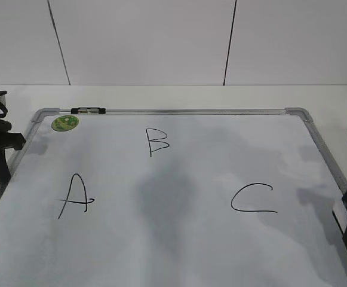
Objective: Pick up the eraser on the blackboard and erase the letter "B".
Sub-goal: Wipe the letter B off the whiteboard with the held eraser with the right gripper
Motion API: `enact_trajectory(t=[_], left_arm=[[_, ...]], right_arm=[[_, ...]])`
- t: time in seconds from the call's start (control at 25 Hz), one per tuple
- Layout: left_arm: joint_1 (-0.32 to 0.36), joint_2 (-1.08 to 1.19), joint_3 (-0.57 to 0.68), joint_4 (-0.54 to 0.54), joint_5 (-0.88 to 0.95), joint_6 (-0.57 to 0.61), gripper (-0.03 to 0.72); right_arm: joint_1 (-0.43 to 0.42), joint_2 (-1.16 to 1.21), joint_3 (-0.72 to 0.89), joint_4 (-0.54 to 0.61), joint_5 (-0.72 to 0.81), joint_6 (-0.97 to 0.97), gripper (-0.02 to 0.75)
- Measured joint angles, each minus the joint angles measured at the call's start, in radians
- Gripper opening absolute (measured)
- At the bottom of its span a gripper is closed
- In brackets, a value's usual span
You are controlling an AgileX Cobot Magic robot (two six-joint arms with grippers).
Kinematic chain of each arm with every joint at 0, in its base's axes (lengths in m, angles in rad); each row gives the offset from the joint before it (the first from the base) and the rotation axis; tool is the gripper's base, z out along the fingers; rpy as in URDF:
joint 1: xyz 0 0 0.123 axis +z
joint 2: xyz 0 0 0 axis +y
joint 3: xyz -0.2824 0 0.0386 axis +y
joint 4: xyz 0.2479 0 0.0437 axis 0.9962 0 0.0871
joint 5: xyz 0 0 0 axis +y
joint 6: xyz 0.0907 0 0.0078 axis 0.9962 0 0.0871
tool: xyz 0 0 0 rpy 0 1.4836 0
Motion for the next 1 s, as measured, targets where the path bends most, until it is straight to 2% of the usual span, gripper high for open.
enact_trajectory(t=[0.24, 0.56, 0.68, 1.0], left_arm=[[0.0, 0.0, 0.0, -0.002, 0.001, 0.0, 0.02], [0.0, 0.0, -0.002, -0.002, 0.013, 0.0, 0.02], [0.0, 0.0, -0.002, -0.002, 0.017, 0.0, 0.02], [0.0, 0.0, -0.002, -0.002, 0.019, 0.0, 0.02]], right_arm=[[0.0, 0.0, -0.095, 0.008, 0.024, 0.0, 0.538], [0.007, 0.134, -0.396, 0.028, 0.157, 0.011, 0.538], [0.054, 0.205, -0.511, 0.018, 0.162, 0.035, 0.538], [0.242, 0.45, -0.847, -0.003, 0.169, 0.07, 0.538]])
